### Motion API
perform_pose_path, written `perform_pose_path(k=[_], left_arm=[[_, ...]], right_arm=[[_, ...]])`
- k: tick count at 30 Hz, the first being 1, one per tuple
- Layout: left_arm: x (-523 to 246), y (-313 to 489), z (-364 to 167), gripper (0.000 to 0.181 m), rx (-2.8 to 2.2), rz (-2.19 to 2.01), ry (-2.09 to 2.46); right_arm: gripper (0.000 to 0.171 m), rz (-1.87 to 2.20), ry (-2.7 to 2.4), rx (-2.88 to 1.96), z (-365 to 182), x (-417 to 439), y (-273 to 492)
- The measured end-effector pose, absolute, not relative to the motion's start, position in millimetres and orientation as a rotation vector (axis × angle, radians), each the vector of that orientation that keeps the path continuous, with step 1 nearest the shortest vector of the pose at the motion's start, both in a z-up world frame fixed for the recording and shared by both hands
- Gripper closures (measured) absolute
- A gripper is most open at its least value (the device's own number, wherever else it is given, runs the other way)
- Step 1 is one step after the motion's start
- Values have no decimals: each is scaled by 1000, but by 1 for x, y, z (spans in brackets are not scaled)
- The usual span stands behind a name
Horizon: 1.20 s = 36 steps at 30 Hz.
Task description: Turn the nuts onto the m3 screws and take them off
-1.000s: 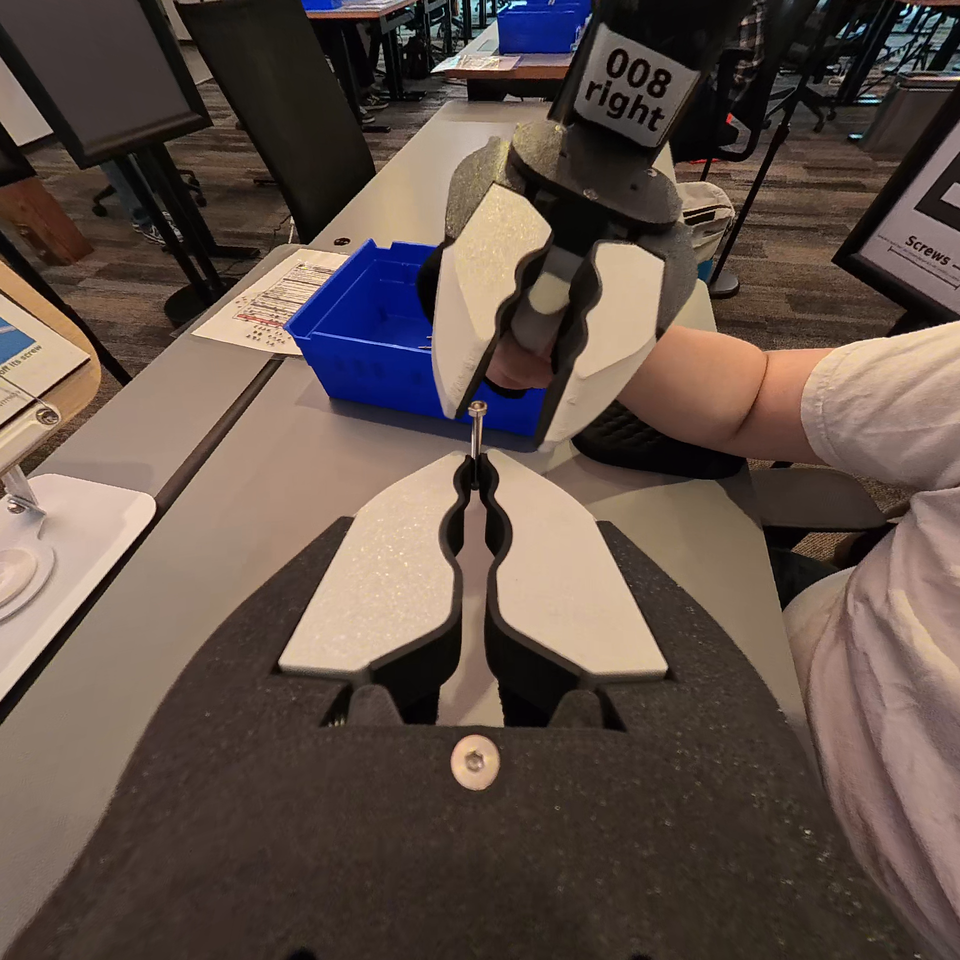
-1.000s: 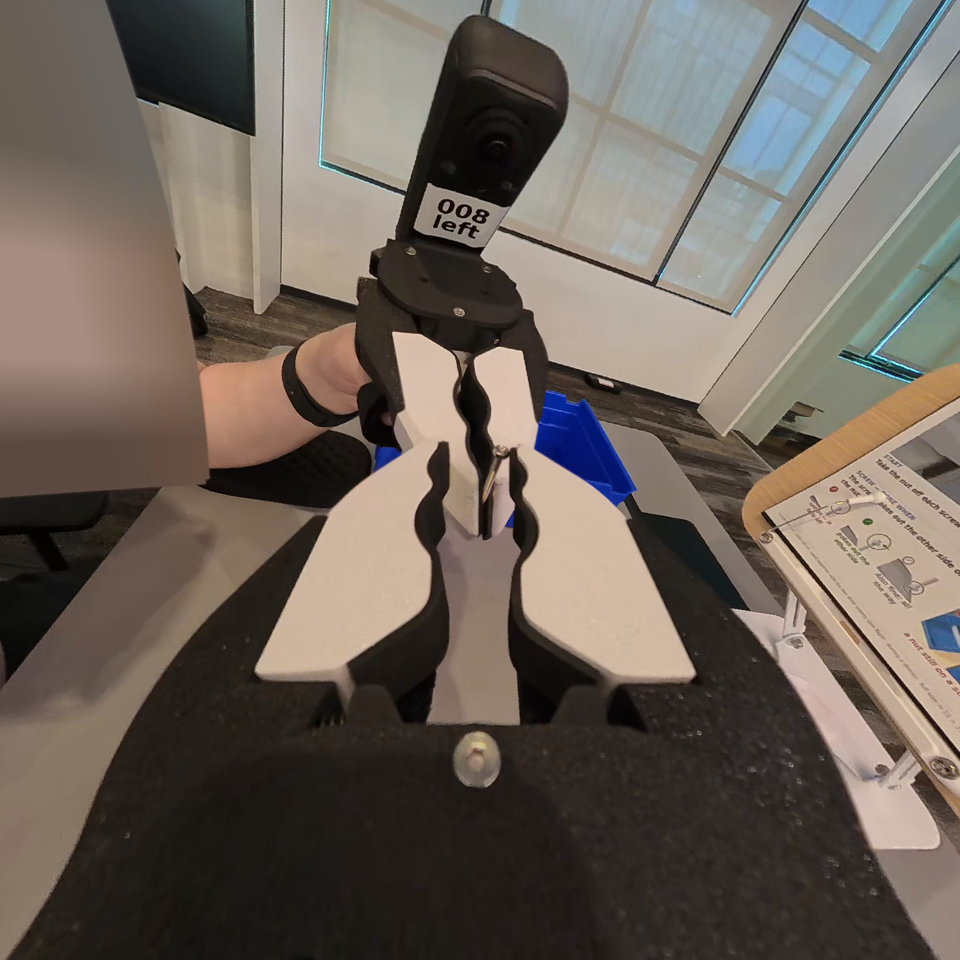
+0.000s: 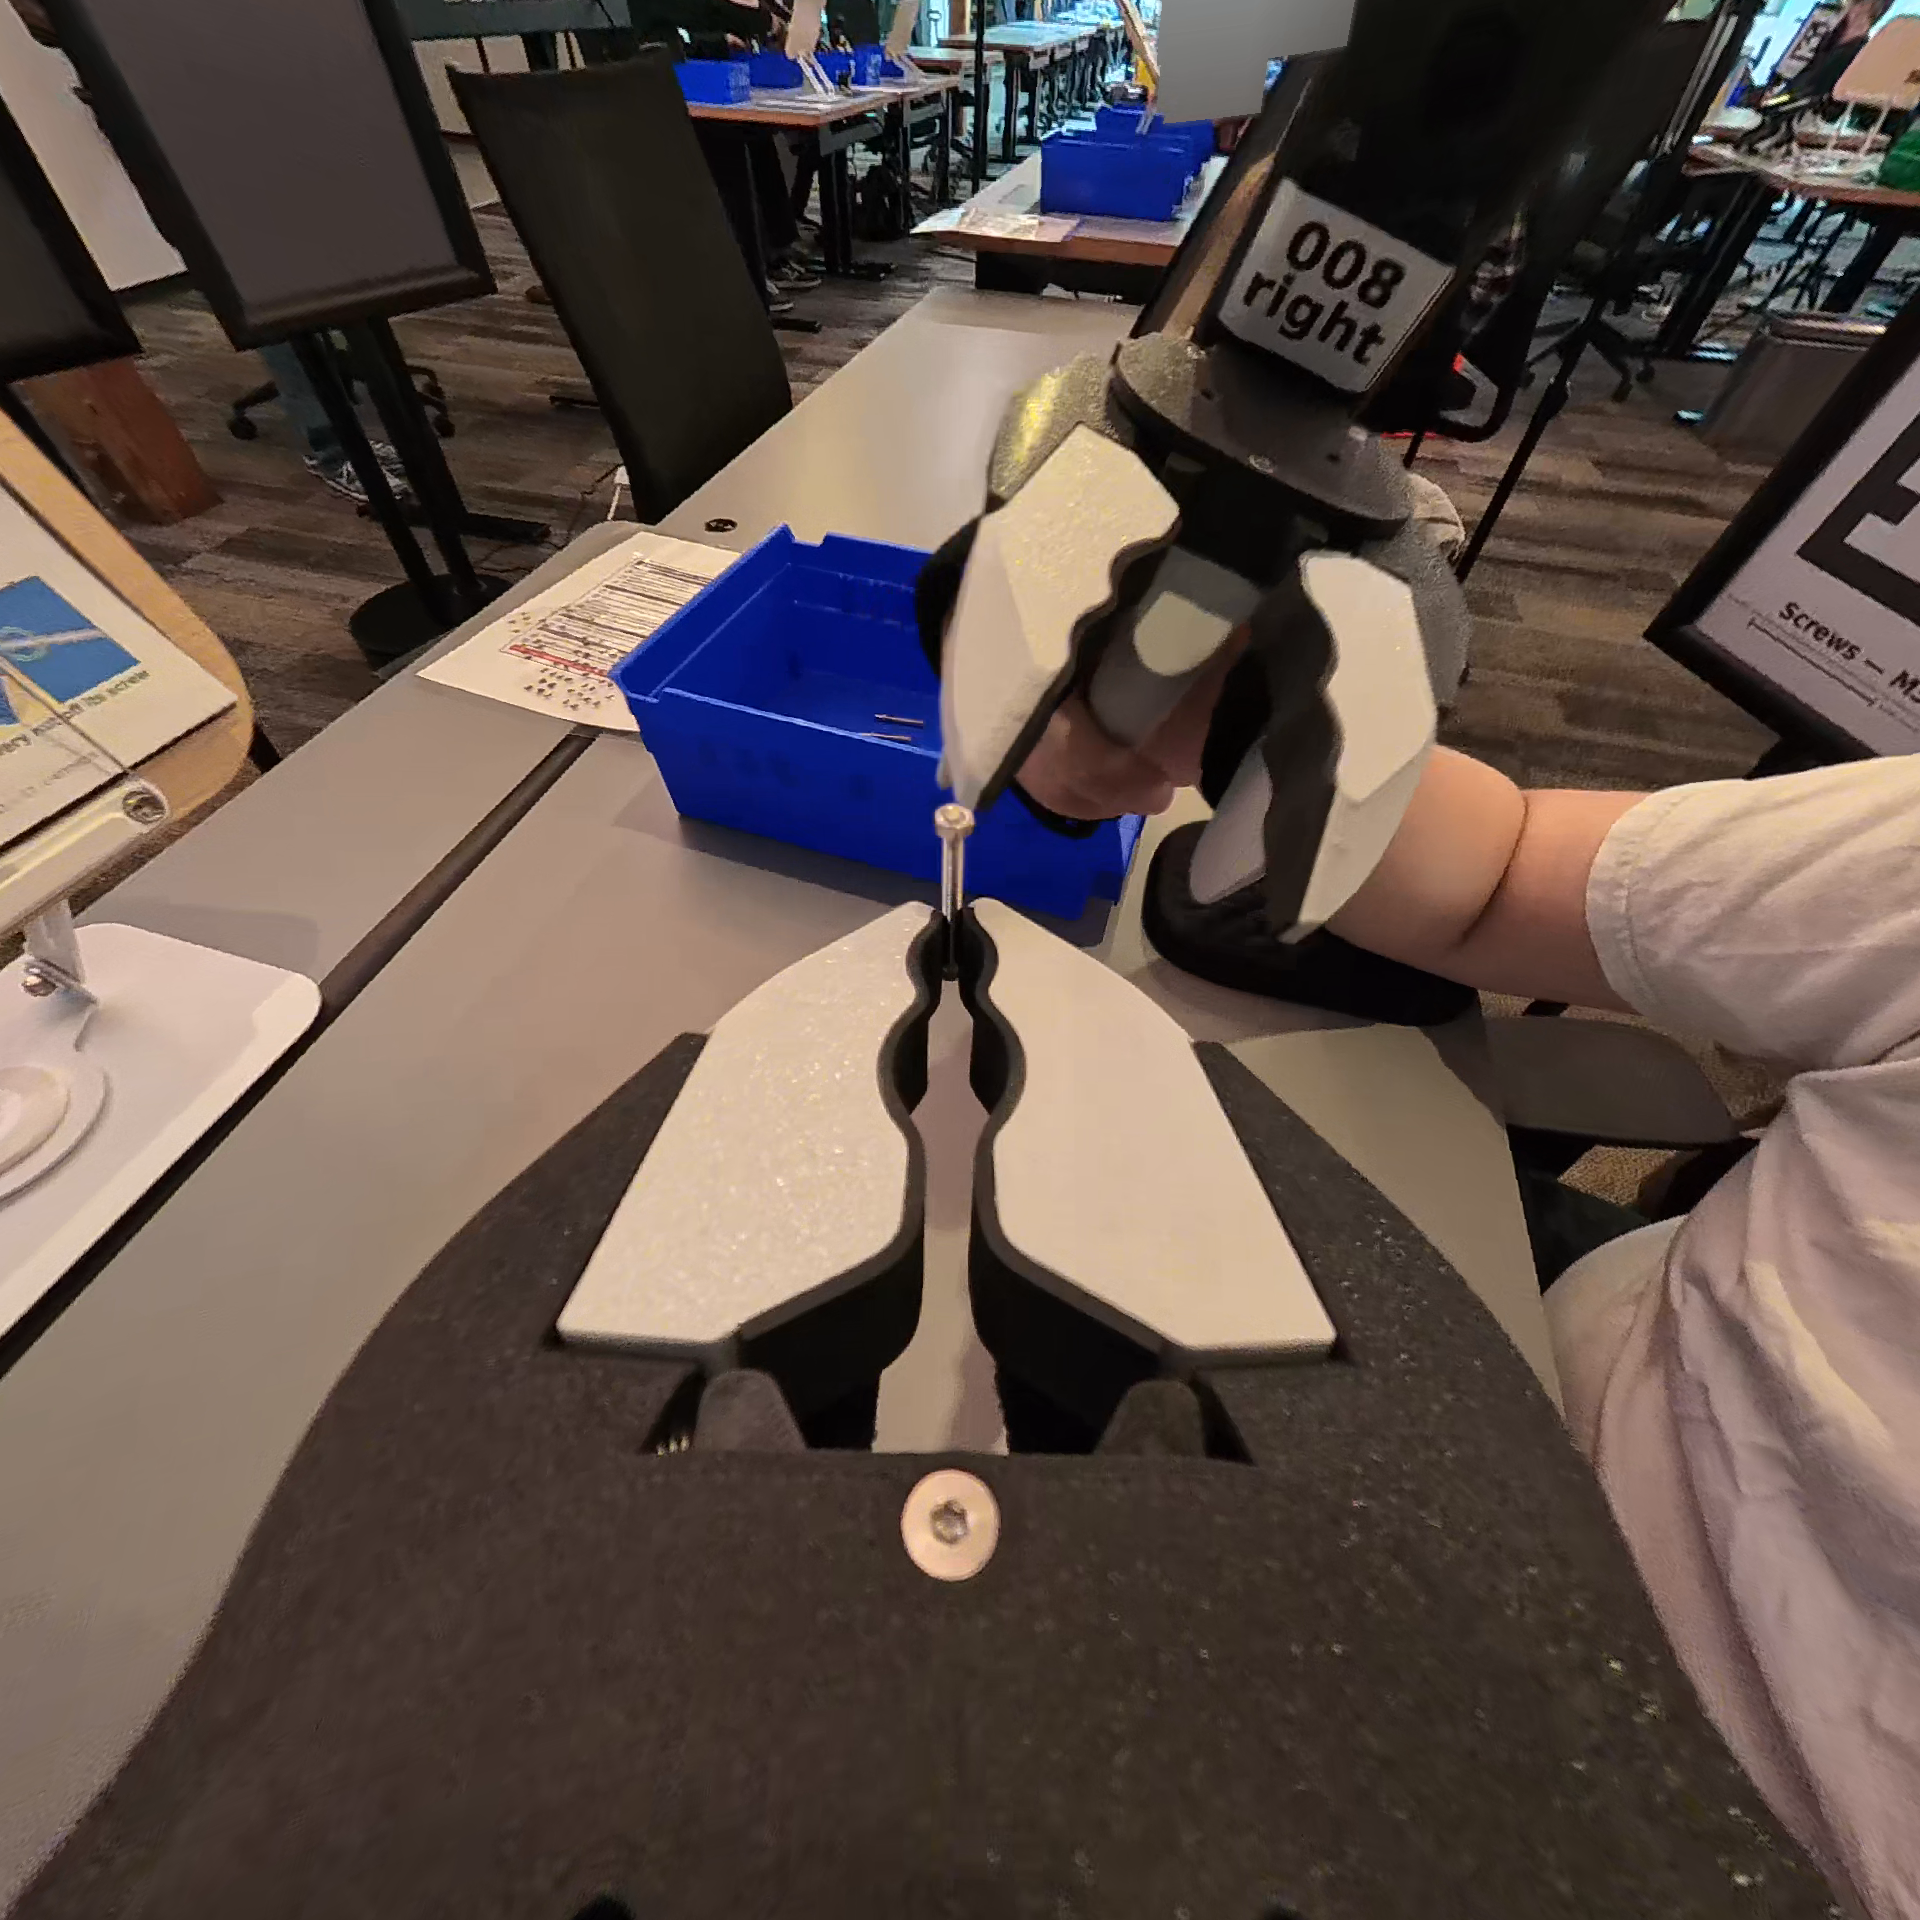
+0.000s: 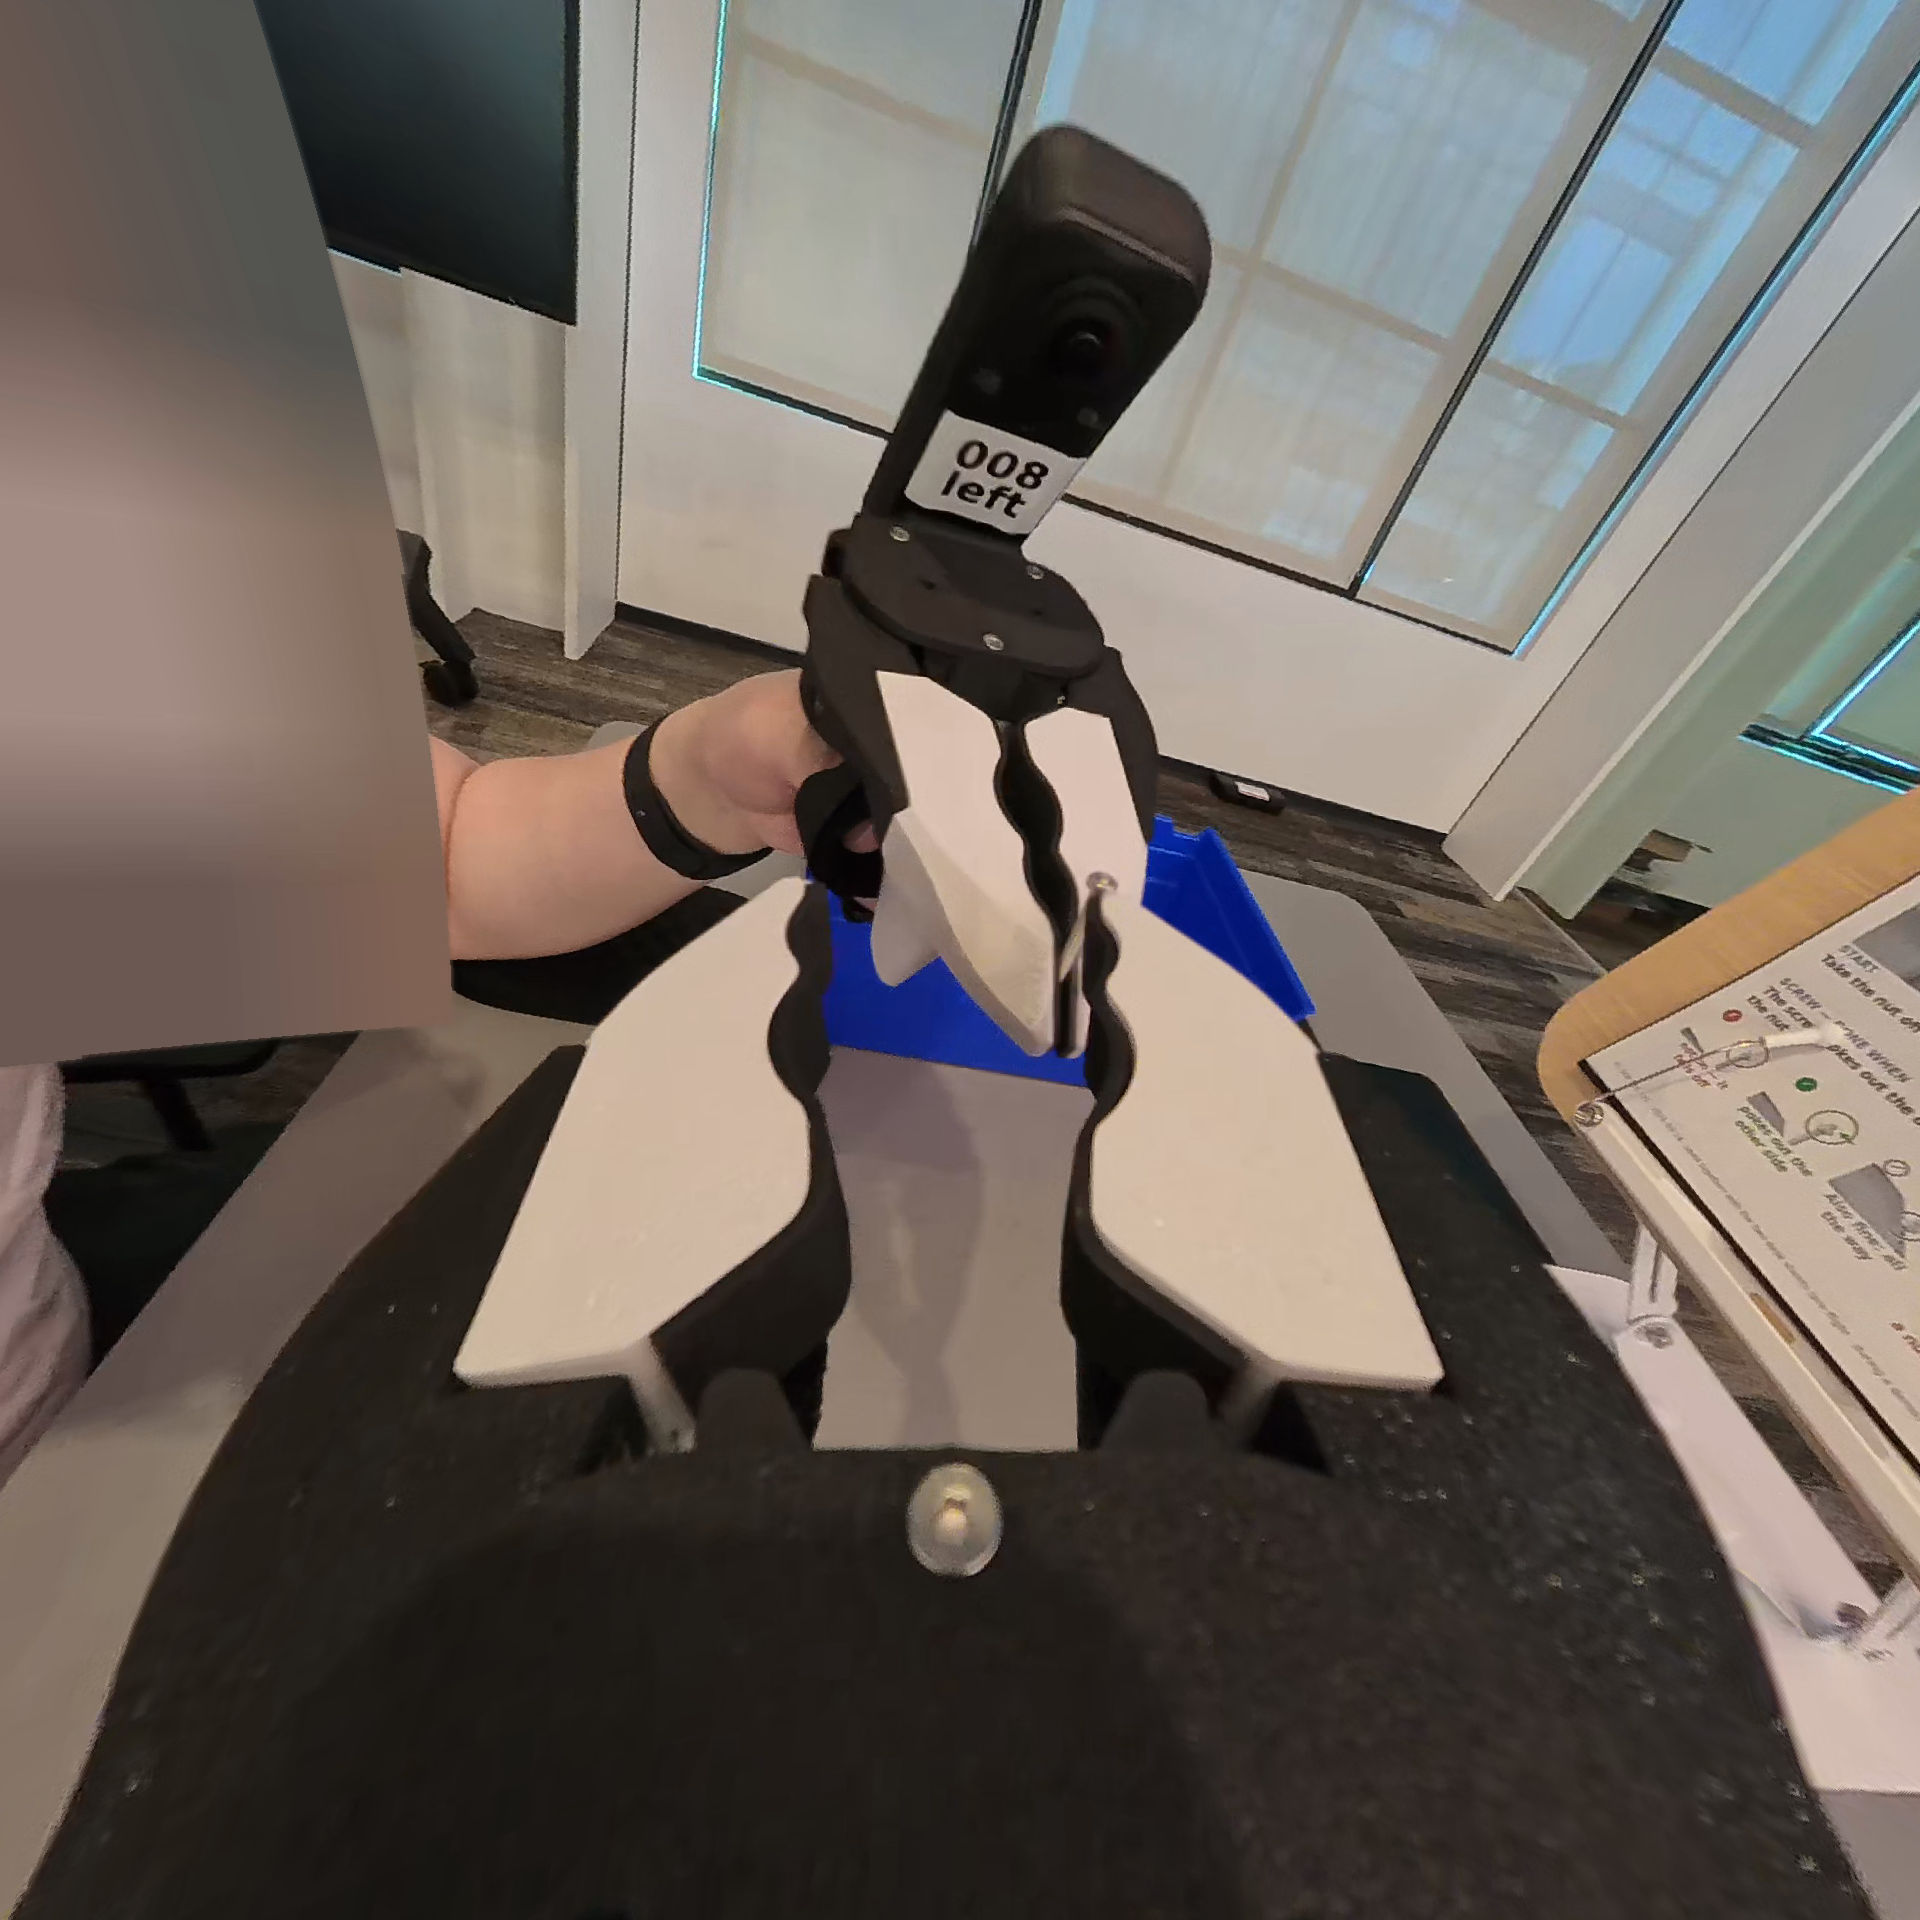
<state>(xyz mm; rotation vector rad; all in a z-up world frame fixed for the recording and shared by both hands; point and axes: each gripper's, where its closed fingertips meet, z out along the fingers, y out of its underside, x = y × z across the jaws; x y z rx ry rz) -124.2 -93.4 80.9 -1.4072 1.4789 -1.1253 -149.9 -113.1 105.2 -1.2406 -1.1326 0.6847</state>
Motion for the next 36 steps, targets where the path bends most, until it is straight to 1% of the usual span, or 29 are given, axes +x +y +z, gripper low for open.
perform_pose_path(k=[3,5,6,16,21,23,26,30,35,36], left_arm=[[-124,-98,83,180,-1387,-1163,1493],[-121,-110,83,180,-1346,-1205,1531],[-119,-115,83,180,-1329,-1209,1544],[-114,-115,81,180,-1328,-1193,1526],[-117,-107,83,180,-1354,-1215,1489],[-119,-102,85,180,-1360,-1200,1468],[-123,-95,88,180,-1370,-1186,1446],[-121,-106,86,180,-1346,-1218,1496],[-114,-110,75,180,-1360,-1150,1544],[-115,-106,76,180,-1367,-1147,1520]], right_arm=[[120,690,-1084,-1230,110,-148,-109],[107,689,-1066,-1213,110,-151,-107],[104,694,-1062,-1200,110,-154,-107],[97,849,-1101,-1165,104,-178,-123],[88,800,-1089,-1178,104,-175,-119],[90,787,-1088,-1191,105,-171,-118],[97,765,-1081,-1204,106,-162,-114],[96,797,-1029,-1205,108,-161,-110],[96,755,-1112,-1205,98,-174,-117],[91,736,-1125,-1214,97,-174,-117]])
